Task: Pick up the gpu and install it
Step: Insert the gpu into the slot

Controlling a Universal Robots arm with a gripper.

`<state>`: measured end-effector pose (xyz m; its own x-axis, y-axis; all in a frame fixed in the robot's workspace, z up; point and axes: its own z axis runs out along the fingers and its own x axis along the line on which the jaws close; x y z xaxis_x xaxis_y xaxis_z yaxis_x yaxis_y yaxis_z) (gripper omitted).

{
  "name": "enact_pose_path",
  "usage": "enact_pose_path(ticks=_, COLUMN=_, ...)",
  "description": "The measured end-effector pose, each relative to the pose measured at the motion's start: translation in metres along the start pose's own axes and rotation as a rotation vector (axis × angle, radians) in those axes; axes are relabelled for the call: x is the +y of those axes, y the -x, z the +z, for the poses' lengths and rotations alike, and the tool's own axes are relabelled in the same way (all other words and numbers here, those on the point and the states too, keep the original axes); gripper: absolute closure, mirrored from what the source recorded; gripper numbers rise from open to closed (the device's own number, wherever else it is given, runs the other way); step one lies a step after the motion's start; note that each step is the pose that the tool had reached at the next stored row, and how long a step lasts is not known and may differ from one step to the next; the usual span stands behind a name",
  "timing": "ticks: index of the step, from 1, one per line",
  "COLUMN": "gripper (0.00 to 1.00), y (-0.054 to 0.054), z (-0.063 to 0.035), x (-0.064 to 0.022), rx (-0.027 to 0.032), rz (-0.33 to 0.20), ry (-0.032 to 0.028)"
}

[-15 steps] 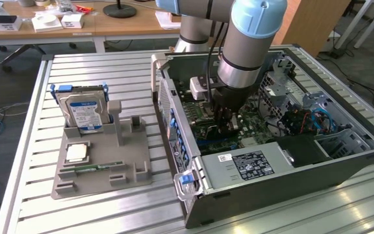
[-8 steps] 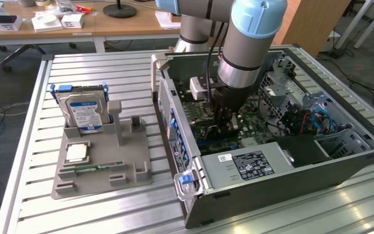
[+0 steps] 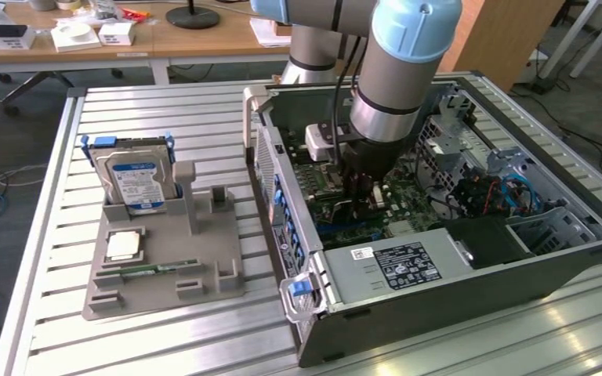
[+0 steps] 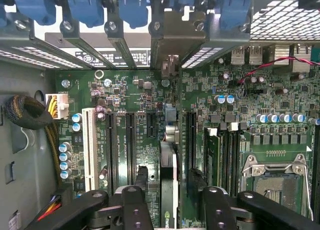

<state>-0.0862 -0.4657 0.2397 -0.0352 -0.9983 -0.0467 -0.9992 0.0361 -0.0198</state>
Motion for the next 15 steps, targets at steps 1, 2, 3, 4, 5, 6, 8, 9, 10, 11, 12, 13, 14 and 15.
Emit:
enact_pose_path(ticks=1, gripper=0.55, y=0.0, z=0.0, x=0.0, rx=0.0, rz=0.0, ry=0.0)
enact_pose_path(ticks=2, gripper=0.55, y=0.0, z=-0.0002, x=0.0, rx=0.0, rz=0.0, ry=0.0)
enact_pose_path(ticks=3, gripper=0.55, y=0.0, z=-0.0007, x=0.0, rx=0.0002, rz=0.0, ry=0.0001)
enact_pose_path(ticks=4, gripper=0.55, y=0.0, z=-0.0016, x=0.0, rx=0.0004, rz=0.0, ry=0.0002)
enact_pose_path(ticks=5, gripper=0.55, y=0.0, z=-0.0026, x=-0.0001, rx=0.0001, rz=0.0, ry=0.0)
enact_pose_path(ticks=6, gripper=0.55, y=0.0, z=-0.004, x=-0.0001, rx=0.0, rz=0.0, ry=0.0)
enact_pose_path(ticks=8, gripper=0.55, y=0.0, z=-0.0077, x=-0.0002, rx=0.0, rz=0.0, ry=0.0)
enact_pose_path(ticks=9, gripper=0.55, y=0.0, z=-0.0097, x=-0.0002, rx=0.0, rz=0.0, ry=0.0)
enact_pose_path(ticks=10, gripper=0.55, y=0.001, z=-0.0118, x=-0.0002, rx=0.0, rz=0.0, ry=-0.0001)
enact_pose_path(ticks=11, gripper=0.55, y=0.001, z=-0.0144, x=-0.0003, rx=0.0, rz=0.0, ry=0.0001)
enact_pose_path(ticks=12, gripper=0.55, y=0.001, z=-0.0169, x=-0.0004, rx=0.0001, rz=0.0, ry=0.0001)
enact_pose_path(ticks=13, gripper=0.55, y=0.001, z=-0.0194, x=-0.0004, rx=-0.0001, rz=0.0, ry=-0.0001)
enact_pose_path(ticks=14, gripper=0.55, y=0.001, z=-0.0222, x=-0.0005, rx=0.0, rz=0.0, ry=0.0)
enact_pose_path(ticks=15, gripper=0.55, y=0.001, z=-0.0252, x=-0.0005, rx=0.0, rz=0.0, ry=0.0)
